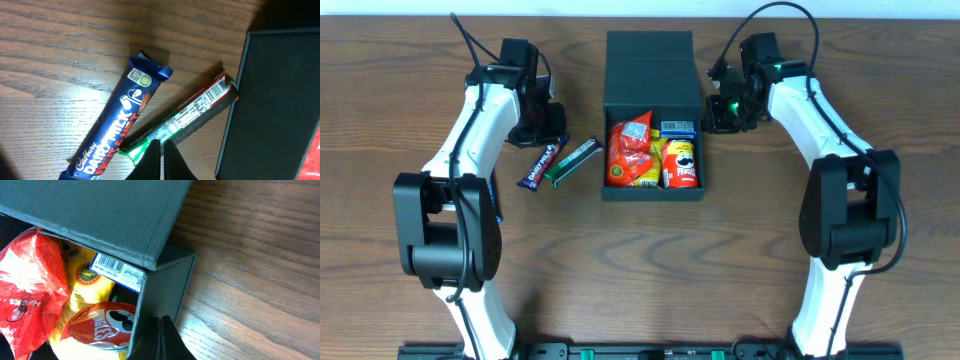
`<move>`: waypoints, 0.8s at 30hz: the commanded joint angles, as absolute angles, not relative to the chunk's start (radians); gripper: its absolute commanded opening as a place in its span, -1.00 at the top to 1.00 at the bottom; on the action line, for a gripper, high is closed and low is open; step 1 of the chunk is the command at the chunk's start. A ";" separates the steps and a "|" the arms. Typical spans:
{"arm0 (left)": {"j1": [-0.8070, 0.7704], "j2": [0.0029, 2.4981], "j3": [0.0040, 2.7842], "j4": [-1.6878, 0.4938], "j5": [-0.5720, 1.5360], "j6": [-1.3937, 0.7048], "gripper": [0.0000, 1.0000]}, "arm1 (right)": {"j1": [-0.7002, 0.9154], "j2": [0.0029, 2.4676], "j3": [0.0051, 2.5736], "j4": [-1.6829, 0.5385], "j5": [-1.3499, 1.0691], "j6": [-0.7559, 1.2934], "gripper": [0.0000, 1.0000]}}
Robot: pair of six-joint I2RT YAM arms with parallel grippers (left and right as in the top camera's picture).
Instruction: Pack container
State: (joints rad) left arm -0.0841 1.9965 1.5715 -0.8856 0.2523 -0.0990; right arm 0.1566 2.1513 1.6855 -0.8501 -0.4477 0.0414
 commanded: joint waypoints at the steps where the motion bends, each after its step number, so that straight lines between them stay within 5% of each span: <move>1: -0.080 1.990 1.573 -0.894 0.251 -0.046 0.88 | 0.169 2.162 1.686 -0.841 -0.466 0.047 0.97; 24: -0.111 1.990 1.572 -0.920 0.204 0.098 0.89 | 0.019 2.119 1.687 -0.842 -0.464 0.052 0.93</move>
State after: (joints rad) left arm -0.0921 1.9965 1.5715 -0.9142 0.2134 0.0505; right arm 0.0204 2.1513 1.6855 -0.8436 -0.4492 0.0418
